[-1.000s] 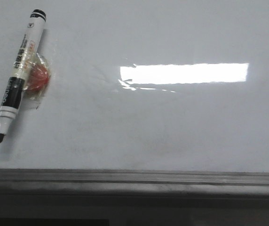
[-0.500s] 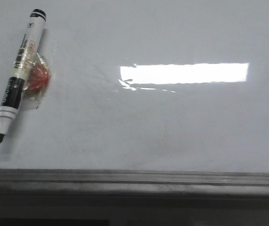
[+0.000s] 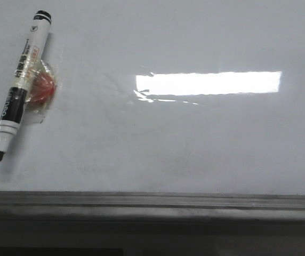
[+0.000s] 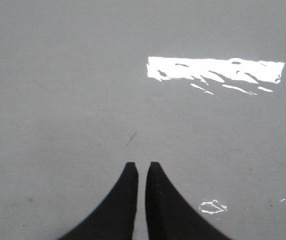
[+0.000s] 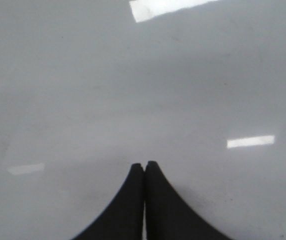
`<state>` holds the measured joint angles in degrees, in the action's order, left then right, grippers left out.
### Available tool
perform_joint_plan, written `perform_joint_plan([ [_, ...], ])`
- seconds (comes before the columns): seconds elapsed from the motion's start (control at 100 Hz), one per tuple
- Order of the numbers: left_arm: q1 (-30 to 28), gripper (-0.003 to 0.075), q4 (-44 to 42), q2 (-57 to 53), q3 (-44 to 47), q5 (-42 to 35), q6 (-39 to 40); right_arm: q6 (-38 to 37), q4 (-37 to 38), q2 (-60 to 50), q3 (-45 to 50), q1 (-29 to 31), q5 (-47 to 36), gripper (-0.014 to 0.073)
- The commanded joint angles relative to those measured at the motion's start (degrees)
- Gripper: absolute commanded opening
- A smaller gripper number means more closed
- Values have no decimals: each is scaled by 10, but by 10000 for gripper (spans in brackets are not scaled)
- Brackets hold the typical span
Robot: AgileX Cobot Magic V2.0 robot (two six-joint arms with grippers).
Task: Write number 6 on whiteboard
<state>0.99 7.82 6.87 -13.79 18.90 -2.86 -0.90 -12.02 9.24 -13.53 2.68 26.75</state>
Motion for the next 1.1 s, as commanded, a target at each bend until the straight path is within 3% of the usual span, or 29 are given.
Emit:
perform_joint_plan([
  [0.0, 4, 146, 3, 13, -18, -42, -2, 9, 9, 35, -33, -1, -24, -64],
  [0.11, 4, 368, -2, 13, -4, -59, -3, 9, 9, 51, -32, -1, -20, -64],
  [0.18, 4, 429, 7, 13, 2, -75, 1, 9, 9, 57, -26, -1, -24, -64],
  [0.29, 4, 430, 11, 13, 3, -69, -5, 9, 7, 57, -26, -1, -22, -64],
  [0.46, 7, 430, 58, 13, -7, -44, -90, 9, 7, 57, -25, -1, -22, -64],
  [0.53, 17, 430, 146, 13, -14, -24, -138, 9, 7, 57, -25, -1, -22, -64],
  [0.66, 46, 429, 287, 31, -17, 38, -322, 9, 7, 57, -25, -1, -23, -64],
  [0.73, 63, 429, 359, 42, -17, 35, -376, 9, 7, 57, -25, -1, -25, -64],
  [0.8, 72, 429, 410, 52, -17, 17, -391, 9, 7, 57, -25, -1, -25, -64],
  [1.09, 74, 429, 429, 76, -18, -11, -405, 9, 7, 57, -25, -1, -16, -64],
])
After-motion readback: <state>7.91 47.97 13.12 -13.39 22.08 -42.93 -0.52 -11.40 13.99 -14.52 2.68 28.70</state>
